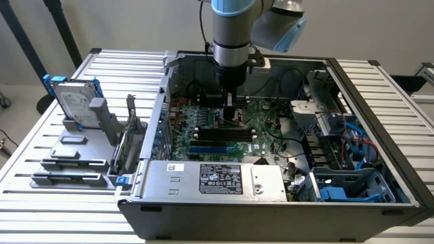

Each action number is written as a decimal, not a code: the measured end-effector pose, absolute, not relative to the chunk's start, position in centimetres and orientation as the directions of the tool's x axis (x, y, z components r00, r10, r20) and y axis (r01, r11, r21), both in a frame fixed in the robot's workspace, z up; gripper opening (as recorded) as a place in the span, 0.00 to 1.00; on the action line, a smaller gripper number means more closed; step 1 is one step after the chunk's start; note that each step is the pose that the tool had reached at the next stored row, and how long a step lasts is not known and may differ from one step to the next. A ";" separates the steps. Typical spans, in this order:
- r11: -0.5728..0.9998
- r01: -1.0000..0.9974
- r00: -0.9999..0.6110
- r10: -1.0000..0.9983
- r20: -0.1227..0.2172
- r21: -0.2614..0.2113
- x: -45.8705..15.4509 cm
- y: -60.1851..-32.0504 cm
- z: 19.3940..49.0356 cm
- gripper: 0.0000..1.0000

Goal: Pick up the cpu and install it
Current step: 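Place the cpu into insertion slot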

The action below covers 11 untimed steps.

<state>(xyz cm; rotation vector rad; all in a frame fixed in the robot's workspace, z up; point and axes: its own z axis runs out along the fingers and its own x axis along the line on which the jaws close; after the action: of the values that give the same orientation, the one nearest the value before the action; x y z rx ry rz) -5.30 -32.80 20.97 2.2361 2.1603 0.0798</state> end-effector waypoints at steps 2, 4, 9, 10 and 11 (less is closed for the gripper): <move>-0.031 0.998 0.030 0.999 0.015 0.059 -5.3 -32.8 20.9 0.55; -0.027 0.998 0.026 1.000 0.015 0.059 -5.3 -32.7 20.9 0.55; -0.026 0.998 0.025 1.000 0.014 0.059 -5.3 -32.6 20.8 0.55; -0.026 0.998 0.025 1.000 0.014 0.059 -5.3 -32.6 20.7 0.55; -0.026 0.998 0.025 1.000 0.014 0.059 -5.3 -32.6 20.7 0.55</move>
<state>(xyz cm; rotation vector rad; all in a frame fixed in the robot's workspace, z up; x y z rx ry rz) -5.29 -32.56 20.70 2.2254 2.1699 0.0788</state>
